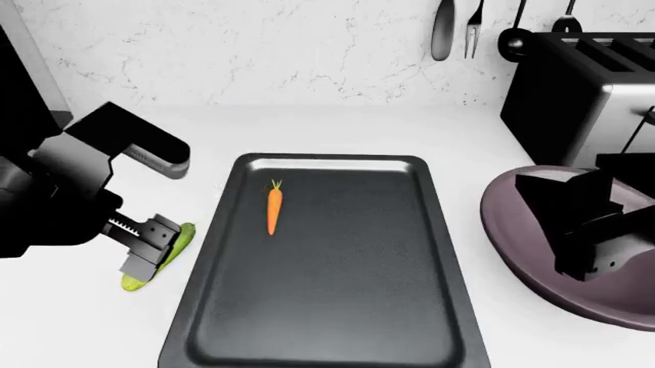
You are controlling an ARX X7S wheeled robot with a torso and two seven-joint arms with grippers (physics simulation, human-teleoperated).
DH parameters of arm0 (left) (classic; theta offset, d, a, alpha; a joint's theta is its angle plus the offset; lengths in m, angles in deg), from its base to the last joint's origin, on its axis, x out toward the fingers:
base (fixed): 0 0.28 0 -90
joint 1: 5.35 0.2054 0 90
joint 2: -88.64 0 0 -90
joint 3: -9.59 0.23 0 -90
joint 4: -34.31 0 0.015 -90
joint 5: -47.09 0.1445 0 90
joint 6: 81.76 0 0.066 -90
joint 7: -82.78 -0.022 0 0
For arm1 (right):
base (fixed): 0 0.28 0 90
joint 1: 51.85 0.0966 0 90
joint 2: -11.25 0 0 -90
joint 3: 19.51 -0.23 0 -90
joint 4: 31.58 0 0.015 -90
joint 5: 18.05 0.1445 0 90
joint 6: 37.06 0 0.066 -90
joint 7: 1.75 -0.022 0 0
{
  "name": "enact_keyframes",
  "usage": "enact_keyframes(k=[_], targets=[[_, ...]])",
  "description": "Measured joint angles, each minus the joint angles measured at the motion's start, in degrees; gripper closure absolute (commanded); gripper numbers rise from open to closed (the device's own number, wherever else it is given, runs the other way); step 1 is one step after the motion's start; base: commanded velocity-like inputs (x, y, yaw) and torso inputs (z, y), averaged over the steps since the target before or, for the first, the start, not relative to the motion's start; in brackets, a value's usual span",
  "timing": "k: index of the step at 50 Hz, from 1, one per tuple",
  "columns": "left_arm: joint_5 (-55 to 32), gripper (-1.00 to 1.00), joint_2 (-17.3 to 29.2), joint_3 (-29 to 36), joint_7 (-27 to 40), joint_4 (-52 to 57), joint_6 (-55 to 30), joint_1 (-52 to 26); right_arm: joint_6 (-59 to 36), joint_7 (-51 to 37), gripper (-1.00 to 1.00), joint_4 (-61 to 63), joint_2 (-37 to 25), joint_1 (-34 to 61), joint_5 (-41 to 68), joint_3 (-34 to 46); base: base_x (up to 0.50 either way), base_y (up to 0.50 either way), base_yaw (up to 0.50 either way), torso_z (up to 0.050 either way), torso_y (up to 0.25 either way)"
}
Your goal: Place the two vegetables and bowl onto the tray for setting up a vegetable dip station.
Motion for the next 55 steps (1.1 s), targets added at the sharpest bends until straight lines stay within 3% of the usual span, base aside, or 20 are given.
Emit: enact_keyframes(k=[24,44,45,55], targets=[[17.1,-1.00,-3.0,-2.9,-12.7,0.1,0.4,7.2,0.8,1.8,-1.00,0.8,-1.2,-1.7,-1.1,-1.0,0.00,0.00,0.00,0.000,0.000],[24.7,-1.00,-3.6,-2.1,-18.5,0.6,3.5,12.7,1.4,3.0,-1.00,1.3,-2.0,-2.8,-1.8,-1.7,0.00,0.00,0.00,0.000,0.000],[24.9,1.00,-3.6,-2.1,-18.9,0.7,3.6,12.8,1.5,3.1,-1.00,1.3,-2.0,-2.9,-1.8,-1.8,0.00,0.00,0.00,0.000,0.000],[29.0,1.00,-4.6,-2.2,-22.3,0.8,5.3,14.6,1.9,3.6,-1.00,1.5,-2.4,-3.5,-2.0,-2.3,0.00,0.00,0.00,0.000,0.000]])
